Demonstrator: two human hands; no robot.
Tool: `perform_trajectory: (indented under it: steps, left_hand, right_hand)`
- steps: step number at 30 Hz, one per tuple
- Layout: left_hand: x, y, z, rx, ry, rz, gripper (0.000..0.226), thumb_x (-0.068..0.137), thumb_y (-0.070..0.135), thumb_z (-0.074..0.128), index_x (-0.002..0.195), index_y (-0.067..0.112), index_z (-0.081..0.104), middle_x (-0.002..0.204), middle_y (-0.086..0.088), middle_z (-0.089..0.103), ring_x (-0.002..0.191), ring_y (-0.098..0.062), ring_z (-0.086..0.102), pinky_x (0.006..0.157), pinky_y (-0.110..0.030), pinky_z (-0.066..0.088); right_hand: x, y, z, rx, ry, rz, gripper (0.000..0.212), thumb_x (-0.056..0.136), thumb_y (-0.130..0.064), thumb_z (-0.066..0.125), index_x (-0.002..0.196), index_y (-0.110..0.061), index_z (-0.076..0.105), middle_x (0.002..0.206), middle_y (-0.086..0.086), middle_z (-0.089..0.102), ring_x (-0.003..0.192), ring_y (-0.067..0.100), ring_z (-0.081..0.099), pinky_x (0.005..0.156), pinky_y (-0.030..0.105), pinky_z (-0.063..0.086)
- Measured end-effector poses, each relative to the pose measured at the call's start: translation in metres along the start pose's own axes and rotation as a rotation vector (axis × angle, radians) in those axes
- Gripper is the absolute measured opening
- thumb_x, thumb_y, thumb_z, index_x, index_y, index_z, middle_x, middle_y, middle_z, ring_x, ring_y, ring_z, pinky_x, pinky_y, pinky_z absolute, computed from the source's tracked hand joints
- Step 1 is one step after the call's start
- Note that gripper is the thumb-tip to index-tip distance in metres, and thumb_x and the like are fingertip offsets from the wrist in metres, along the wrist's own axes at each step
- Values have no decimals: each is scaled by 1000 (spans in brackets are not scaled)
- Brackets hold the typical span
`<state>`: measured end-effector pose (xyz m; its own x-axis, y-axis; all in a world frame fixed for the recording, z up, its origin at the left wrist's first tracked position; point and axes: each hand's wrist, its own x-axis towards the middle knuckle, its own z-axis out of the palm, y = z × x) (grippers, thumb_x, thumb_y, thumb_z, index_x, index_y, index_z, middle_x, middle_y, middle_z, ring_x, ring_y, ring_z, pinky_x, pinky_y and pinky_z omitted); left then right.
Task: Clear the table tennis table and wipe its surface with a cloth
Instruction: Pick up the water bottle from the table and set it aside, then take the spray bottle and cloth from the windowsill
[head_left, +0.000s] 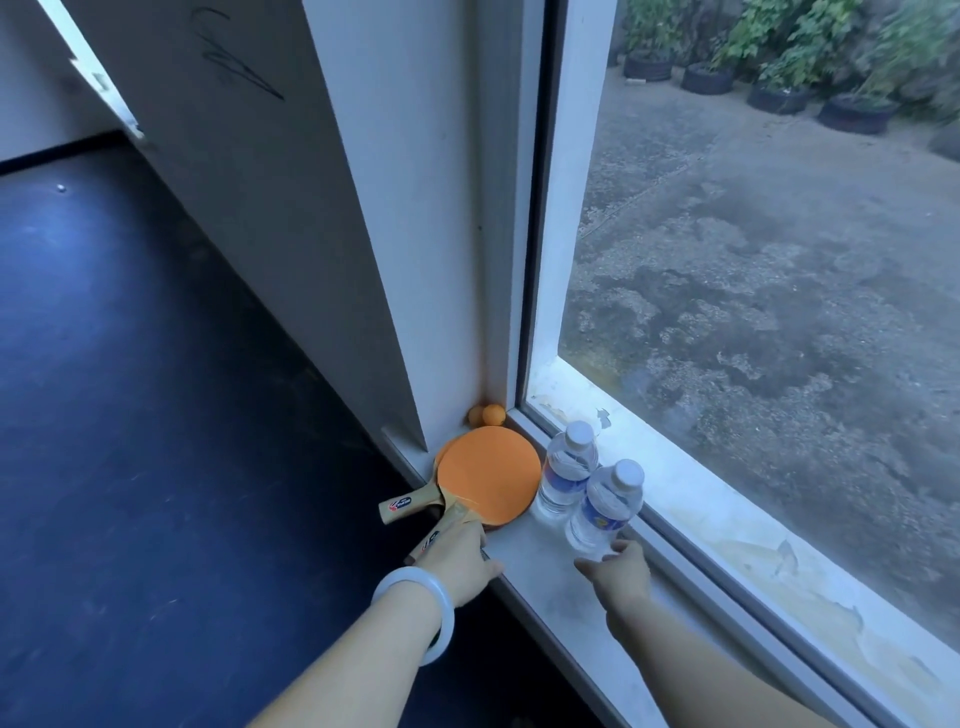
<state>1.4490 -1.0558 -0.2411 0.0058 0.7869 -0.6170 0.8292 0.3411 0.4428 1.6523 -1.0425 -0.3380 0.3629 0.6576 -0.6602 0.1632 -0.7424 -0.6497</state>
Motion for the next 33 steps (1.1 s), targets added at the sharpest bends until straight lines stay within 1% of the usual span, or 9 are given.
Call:
perform_trajectory:
  steps: [2,6,9,12,14,18,23,29,33]
  left_hand:
    - [0,-14,4,5,16,3,41,93,35,60,127,15,50,134,-1,47,117,-18,51,100,-37,45]
    - [-9,-31,-6,-68,69,30,54,94,33,59,143,27,38,122,8,46,105,-13,51,86,-28,45]
    - [-20,-53,-21,-58,126,-50,34,92,37,58,123,22,54,109,6,49,91,-13,53,80,-31,49]
    - [-36,-84,-44,-75,219,-139,38,92,41,58,123,19,55,123,2,52,106,-18,54,85,-32,46]
    - [-51,-110,-63,-119,278,-188,41,93,39,57,129,19,51,130,1,48,114,-18,50,91,-32,44]
    - [-94,-173,-100,-204,384,-299,40,95,36,54,130,17,49,133,1,43,115,-18,49,94,-33,44]
    - [-170,-260,-145,-268,520,-447,39,96,35,54,129,15,49,134,-2,43,116,-21,50,92,-32,44]
    - [-258,-365,-212,-273,664,-563,39,96,36,55,128,15,49,132,-3,46,114,-21,51,97,-35,45]
    - [-301,-418,-262,-279,754,-593,42,97,37,56,131,15,49,135,-4,47,121,-21,49,100,-32,42]
  right_hand:
    - [-8,1,6,-88,-38,27,66,80,-6,73,138,-1,42,125,18,58,107,32,59,73,28,41]
    - [-33,-15,25,-372,-174,-62,41,80,3,61,121,-1,54,102,16,61,83,27,60,54,24,40]
    - [-61,-39,44,-758,-314,-273,23,83,5,49,100,-6,60,97,10,62,98,30,65,66,25,44]
    - [-85,-100,77,-1046,-345,-646,18,86,-8,52,94,-12,67,100,7,69,97,31,62,81,37,45]
    - [-108,-133,102,-1132,-375,-848,8,86,-14,57,78,-12,59,93,3,66,84,27,57,70,31,43]
    - [-148,-118,168,-1225,-492,-936,19,87,-3,46,96,-15,57,107,4,64,98,19,60,63,19,33]
    - [-227,-154,275,-1205,-674,-1117,26,85,-17,64,110,-12,59,111,5,62,103,21,58,74,24,40]
    - [-330,-195,382,-1255,-707,-1253,9,92,-20,55,91,-11,58,95,5,59,101,25,62,68,26,39]
    - [-382,-228,432,-1264,-659,-1354,29,96,-20,51,68,-17,44,92,4,50,86,22,53,64,27,32]
